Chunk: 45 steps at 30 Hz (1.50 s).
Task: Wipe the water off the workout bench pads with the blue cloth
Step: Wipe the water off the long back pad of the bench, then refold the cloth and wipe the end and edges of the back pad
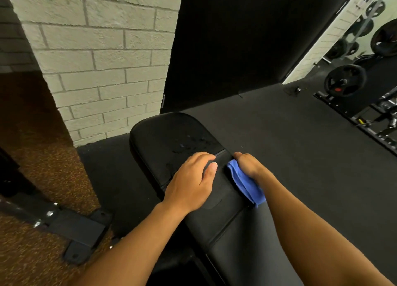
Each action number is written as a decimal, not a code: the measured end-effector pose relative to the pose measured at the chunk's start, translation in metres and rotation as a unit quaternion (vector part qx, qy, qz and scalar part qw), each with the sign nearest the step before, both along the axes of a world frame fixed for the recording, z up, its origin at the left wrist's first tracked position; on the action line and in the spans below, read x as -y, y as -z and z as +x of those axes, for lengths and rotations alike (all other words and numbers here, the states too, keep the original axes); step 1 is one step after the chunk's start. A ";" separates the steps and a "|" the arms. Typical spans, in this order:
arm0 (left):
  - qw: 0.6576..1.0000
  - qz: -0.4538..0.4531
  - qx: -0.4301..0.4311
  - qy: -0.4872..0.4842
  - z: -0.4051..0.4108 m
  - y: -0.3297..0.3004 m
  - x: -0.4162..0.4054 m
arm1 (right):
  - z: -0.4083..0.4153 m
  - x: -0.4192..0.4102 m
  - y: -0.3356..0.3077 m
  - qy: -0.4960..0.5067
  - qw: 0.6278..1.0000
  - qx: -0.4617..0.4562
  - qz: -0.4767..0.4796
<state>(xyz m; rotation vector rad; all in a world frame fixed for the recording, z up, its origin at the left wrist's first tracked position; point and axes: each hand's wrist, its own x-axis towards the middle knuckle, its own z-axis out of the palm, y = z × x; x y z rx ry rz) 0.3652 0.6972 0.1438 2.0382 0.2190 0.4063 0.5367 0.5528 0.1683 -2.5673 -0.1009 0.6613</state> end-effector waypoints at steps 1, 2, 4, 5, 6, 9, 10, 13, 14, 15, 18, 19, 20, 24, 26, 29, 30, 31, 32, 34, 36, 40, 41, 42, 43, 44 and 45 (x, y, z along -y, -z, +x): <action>1.000 -0.002 0.002 -0.002 0.000 0.000 0.000 | 0.004 -0.012 0.000 0.002 1.000 -0.003 0.007; 1.000 -0.003 0.002 -0.005 0.000 0.001 0.000 | 0.008 -0.023 0.001 0.011 1.000 -0.015 0.017; 1.000 0.000 -0.001 -0.006 0.001 0.001 0.000 | 0.013 -0.035 0.002 0.033 0.997 -0.046 0.050; 1.000 0.002 -0.002 -0.004 0.002 0.001 0.000 | 0.013 -0.038 0.001 0.037 0.996 -0.056 0.061; 1.000 0.003 -0.002 -0.002 0.002 0.000 0.000 | 0.013 -0.038 0.001 0.034 0.995 -0.063 0.063; 1.000 0.005 -0.007 -0.001 0.003 0.000 0.000 | 0.007 -0.034 -0.001 0.039 0.996 -0.067 0.052; 1.000 0.007 -0.010 -0.001 0.003 -0.001 0.000 | 0.003 -0.032 -0.003 0.035 0.996 -0.064 0.043; 1.000 0.007 -0.011 -0.004 0.002 -0.001 0.000 | -0.006 -0.023 -0.007 0.007 0.999 -0.036 0.008; 1.000 0.008 -0.009 -0.006 0.002 -0.001 0.000 | -0.008 -0.020 -0.009 0.003 1.000 -0.030 -0.005; 1.000 0.010 -0.006 -0.009 0.002 -0.001 0.000 | -0.009 -0.016 -0.010 0.003 0.999 -0.030 -0.016; 1.000 0.017 -0.001 -0.010 0.001 0.000 0.000 | -0.016 -0.003 -0.007 -0.013 0.998 -0.011 -0.061; 1.000 0.018 0.001 -0.009 0.002 0.001 0.000 | -0.018 0.000 -0.005 -0.022 0.997 0.011 -0.076; 1.000 0.018 0.003 -0.008 0.002 0.001 0.000 | -0.022 0.002 -0.003 -0.027 0.995 0.040 -0.086; 0.999 -0.011 0.022 -0.021 0.001 -0.001 0.000 | -0.045 -0.003 0.000 -0.025 0.991 0.119 -0.063; 0.997 -0.041 0.048 -0.039 -0.001 -0.004 -0.001 | -0.059 -0.009 0.004 -0.056 0.984 0.158 -0.067; 0.990 -0.062 0.091 -0.086 -0.014 -0.008 -0.005 | -0.087 -0.022 0.010 -0.111 0.976 0.170 -0.077; 0.987 -0.069 0.102 -0.104 -0.022 -0.007 -0.007 | -0.099 -0.028 0.011 -0.132 0.974 0.168 -0.076; 0.983 -0.076 0.114 -0.126 -0.031 -0.005 -0.009 | -0.114 -0.036 0.011 -0.157 0.971 0.168 -0.069; 0.977 -0.084 0.125 -0.150 -0.044 -0.001 -0.010 | -0.131 -0.044 0.011 -0.186 0.966 0.168 -0.056; 0.960 -0.114 0.132 -0.217 -0.067 0.006 -0.010 | -0.162 -0.061 0.011 -0.239 0.958 0.158 -0.016; 0.930 -0.190 0.097 -0.300 -0.091 0.016 -0.005 | -0.185 -0.070 0.011 -0.252 0.958 0.134 0.036; 0.834 -0.487 0.007 -0.258 -0.119 0.025 0.007 | -0.192 -0.068 0.004 -0.195 0.968 0.037 0.151; 0.828 -0.518 -0.020 -0.212 -0.123 0.024 0.012 | -0.193 -0.067 0.002 -0.175 0.965 0.010 0.195; 0.835 -0.520 -0.040 -0.178 -0.126 0.022 0.018 | -0.195 -0.065 0.001 -0.162 0.959 -0.005 0.231; 0.847 -0.502 -0.056 -0.168 -0.128 0.022 0.023 | -0.197 -0.063 -0.001 -0.160 0.956 -0.003 0.248; 0.854 -0.486 -0.064 -0.174 -0.130 0.023 0.027 | -0.199 -0.061 -0.002 -0.164 0.956 0.014 0.244; 0.855 -0.480 -0.069 -0.183 -0.132 0.025 0.028 | -0.200 -0.058 -0.004 -0.164 0.959 0.044 0.225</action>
